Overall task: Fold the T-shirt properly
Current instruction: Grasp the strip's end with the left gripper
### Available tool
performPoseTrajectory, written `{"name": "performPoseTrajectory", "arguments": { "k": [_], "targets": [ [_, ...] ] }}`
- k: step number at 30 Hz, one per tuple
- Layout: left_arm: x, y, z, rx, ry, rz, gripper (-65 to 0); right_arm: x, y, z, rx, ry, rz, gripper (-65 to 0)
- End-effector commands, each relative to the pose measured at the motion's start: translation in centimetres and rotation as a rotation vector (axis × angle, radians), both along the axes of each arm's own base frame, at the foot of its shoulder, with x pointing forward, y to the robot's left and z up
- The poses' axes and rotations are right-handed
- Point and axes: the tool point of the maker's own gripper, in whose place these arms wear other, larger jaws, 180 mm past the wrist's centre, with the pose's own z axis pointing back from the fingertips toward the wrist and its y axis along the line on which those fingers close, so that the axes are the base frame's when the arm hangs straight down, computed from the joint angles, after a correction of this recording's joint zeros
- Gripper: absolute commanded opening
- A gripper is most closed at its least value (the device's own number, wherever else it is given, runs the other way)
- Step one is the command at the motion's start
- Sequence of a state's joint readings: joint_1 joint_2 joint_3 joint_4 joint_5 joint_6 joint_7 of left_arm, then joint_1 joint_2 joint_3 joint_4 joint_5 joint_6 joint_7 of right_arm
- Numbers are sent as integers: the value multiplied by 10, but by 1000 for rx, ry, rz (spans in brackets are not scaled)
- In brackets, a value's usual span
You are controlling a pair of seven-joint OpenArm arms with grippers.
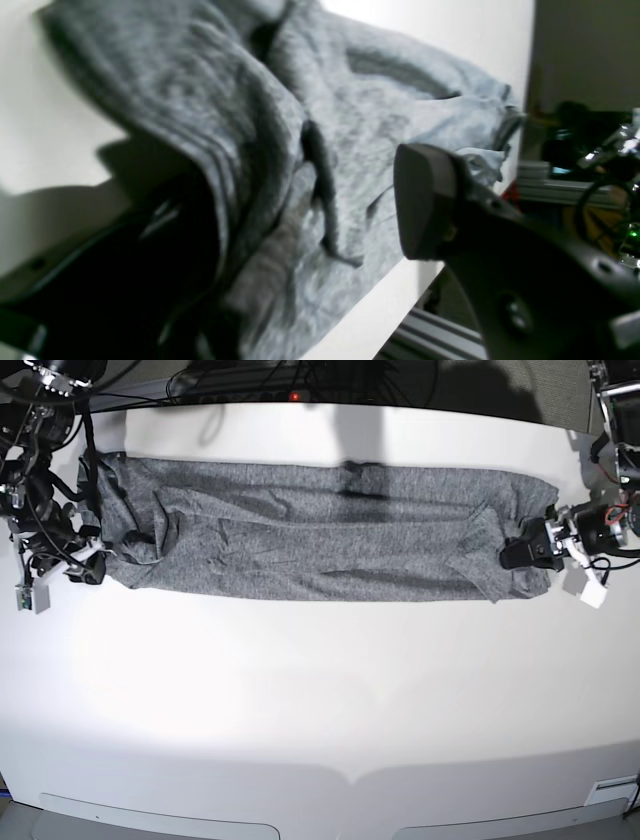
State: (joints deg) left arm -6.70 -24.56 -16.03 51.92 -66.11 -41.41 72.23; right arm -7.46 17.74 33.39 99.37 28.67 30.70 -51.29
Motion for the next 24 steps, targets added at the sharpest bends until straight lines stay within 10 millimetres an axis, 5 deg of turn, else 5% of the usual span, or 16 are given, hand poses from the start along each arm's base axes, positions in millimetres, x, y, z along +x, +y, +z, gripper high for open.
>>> {"name": "performPoseTrajectory", "arguments": {
  "k": [1,24],
  "targets": [
    [-33,0,-25,80,144,-89,-199,9,-3,16,-22,-53,13,-498],
    [-25,4,-23,86,113,-55,-200,9,-3,16,-22,-51,14,-498]
  ]
}}
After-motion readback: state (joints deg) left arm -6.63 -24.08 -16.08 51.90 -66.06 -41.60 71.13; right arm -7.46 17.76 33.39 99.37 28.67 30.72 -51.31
